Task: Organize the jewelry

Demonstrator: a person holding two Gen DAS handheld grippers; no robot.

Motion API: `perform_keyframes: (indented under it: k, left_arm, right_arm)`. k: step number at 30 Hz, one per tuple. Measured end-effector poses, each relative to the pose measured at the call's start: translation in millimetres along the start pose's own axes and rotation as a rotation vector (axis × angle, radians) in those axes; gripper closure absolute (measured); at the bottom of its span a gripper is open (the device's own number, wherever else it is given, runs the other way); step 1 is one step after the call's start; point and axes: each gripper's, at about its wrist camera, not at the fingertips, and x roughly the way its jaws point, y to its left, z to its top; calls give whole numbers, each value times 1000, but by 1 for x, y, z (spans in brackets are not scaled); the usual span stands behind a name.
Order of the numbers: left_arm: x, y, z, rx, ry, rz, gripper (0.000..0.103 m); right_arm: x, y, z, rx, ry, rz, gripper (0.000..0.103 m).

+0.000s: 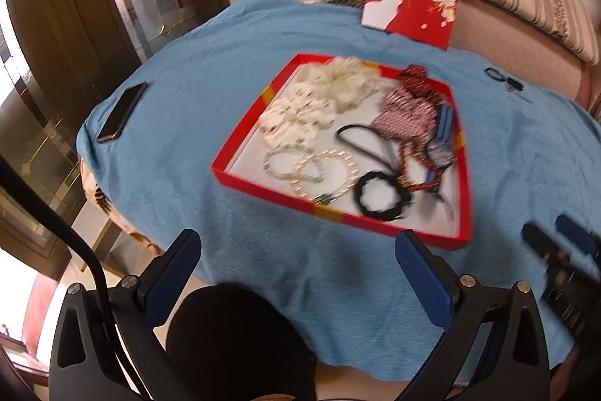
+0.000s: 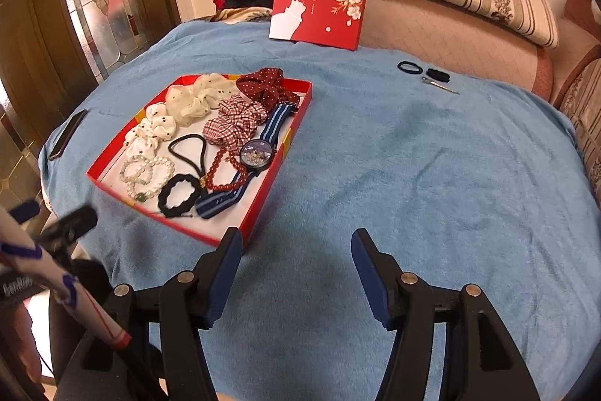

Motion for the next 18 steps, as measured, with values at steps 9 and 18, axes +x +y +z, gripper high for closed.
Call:
perform_keyframes:
  k: [9,18]
  left_arm:
    - [23,24,-13,-12,44,-16,0]
    - [29,39,-9,-78,46,-47,0]
  right_arm:
    - [63,22,13,21,148,89,53]
    - [83,36,10,39,219,120,88]
